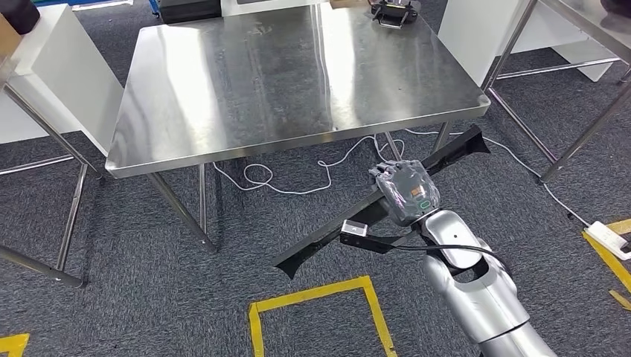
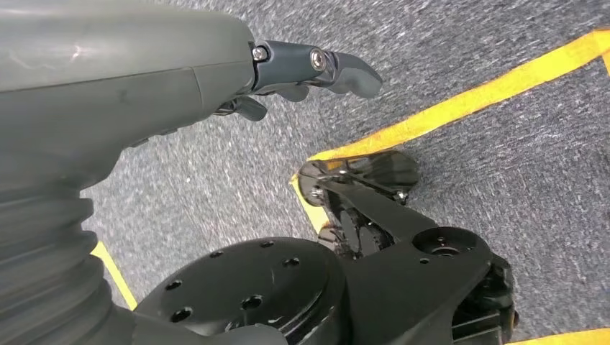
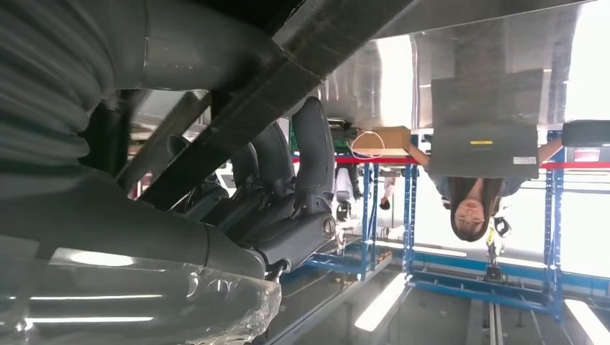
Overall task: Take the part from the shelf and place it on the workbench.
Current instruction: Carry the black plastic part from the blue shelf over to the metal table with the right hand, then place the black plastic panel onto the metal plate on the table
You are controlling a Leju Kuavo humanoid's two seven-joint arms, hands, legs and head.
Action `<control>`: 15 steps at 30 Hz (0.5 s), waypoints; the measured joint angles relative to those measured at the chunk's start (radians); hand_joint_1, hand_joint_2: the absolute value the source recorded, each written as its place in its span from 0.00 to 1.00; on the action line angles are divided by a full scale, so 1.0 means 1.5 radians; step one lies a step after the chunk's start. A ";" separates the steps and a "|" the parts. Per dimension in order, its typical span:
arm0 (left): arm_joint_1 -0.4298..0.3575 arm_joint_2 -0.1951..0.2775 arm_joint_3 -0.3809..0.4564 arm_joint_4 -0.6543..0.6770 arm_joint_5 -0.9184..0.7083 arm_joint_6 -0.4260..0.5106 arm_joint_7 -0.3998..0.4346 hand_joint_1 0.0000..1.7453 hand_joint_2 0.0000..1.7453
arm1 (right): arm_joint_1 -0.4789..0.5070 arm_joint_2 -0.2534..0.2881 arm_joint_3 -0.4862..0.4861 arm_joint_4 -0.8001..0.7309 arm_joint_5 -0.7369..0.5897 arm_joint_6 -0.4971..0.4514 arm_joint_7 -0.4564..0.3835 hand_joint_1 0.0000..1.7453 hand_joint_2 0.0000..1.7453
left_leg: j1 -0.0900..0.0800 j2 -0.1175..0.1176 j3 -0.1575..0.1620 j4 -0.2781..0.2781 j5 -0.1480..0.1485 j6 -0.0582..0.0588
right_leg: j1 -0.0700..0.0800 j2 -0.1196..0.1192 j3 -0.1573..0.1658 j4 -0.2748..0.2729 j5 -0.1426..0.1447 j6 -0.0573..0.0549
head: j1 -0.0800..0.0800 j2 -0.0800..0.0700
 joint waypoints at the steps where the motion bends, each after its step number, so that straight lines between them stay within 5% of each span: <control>1: 0.000 0.000 0.000 0.000 0.000 0.000 0.000 0.00 1.00 | 0.000 0.000 -0.001 0.000 -0.001 0.000 0.000 0.87 1.00 | -0.001 0.000 0.022 -0.049 0.026 0.006 | 0.001 0.001 0.003 0.000 -0.001 -0.001 | 0.000 0.000; 3: -0.001 0.001 0.000 0.000 0.001 0.000 0.000 0.00 1.00 | -0.002 0.000 -0.004 0.000 -0.002 -0.001 0.000 0.87 1.00 | -0.006 0.000 0.058 -0.121 0.052 0.018 | 0.003 0.002 0.004 -0.001 -0.004 0.002 | 0.001 0.000; 8: 0.001 0.002 -0.001 0.000 0.004 0.000 0.001 0.00 1.00 | -0.011 -0.003 -0.016 -0.003 -0.001 -0.002 0.001 0.87 1.00 | -0.012 0.001 0.074 -0.151 0.054 0.030 | 0.003 0.000 -0.002 0.008 -0.013 0.014 | 0.000 0.000; 13: 0.001 0.002 -0.005 0.000 0.005 -0.001 0.002 0.00 1.00 | -0.036 -0.013 -0.035 -0.004 -0.003 0.005 0.003 0.87 1.00 | -0.011 0.001 0.081 -0.158 0.054 0.035 | 0.002 -0.001 -0.095 0.182 -0.076 0.011 | 0.004 0.000; 15: 0.001 0.001 -0.008 0.000 0.005 -0.001 0.002 0.00 1.00 | -0.037 -0.016 -0.038 -0.004 -0.003 0.006 0.003 0.87 1.00 | -0.010 -0.001 0.083 -0.157 0.053 0.033 | 0.001 -0.001 -0.087 0.157 -0.055 0.023 | 0.006 0.000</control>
